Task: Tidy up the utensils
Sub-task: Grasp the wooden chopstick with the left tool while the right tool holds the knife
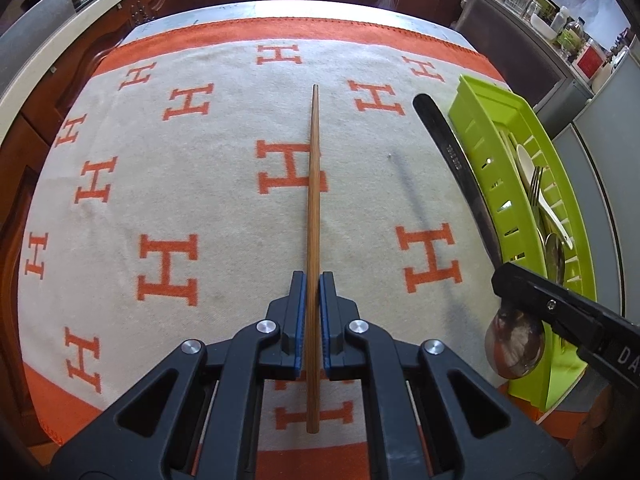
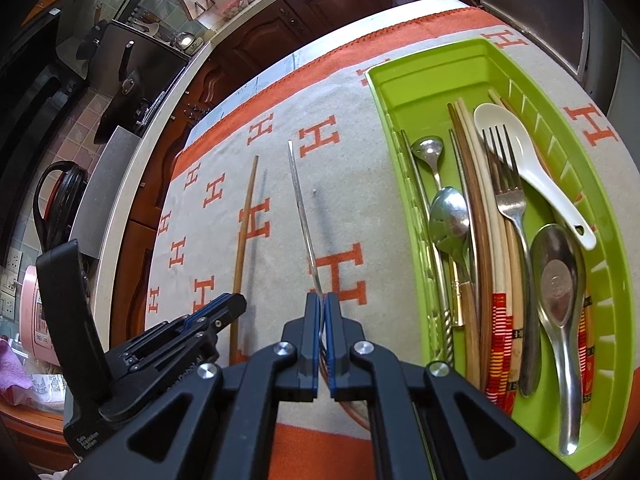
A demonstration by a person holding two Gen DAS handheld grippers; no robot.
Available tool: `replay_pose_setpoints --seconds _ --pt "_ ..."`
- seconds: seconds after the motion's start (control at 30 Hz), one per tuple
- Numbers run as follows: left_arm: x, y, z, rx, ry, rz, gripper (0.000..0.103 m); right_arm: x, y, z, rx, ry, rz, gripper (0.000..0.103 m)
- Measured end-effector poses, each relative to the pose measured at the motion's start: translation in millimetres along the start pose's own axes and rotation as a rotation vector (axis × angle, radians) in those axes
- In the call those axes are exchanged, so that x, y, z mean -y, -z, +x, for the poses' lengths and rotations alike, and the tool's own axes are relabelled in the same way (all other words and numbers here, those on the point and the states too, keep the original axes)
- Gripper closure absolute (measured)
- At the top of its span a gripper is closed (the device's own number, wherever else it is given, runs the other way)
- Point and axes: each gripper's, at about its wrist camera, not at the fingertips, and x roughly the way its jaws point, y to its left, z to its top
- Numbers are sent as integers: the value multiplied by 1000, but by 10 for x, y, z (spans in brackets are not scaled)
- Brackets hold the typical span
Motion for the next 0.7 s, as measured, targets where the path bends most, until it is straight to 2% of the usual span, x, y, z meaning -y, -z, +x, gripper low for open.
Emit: replay_pose_setpoints --seconds 0.2,0.37,0.7 --pt "-161 25 -79 4 -8 -39 99 -34 4 51 -13 -11 3 101" --pt "-175 1 -211 25 14 -43 99 -74 -7 -4 -8 -39 6 101" --pt "214 -207 -703 107 118 30 99 -7 -136 -621 119 -90 32 101"
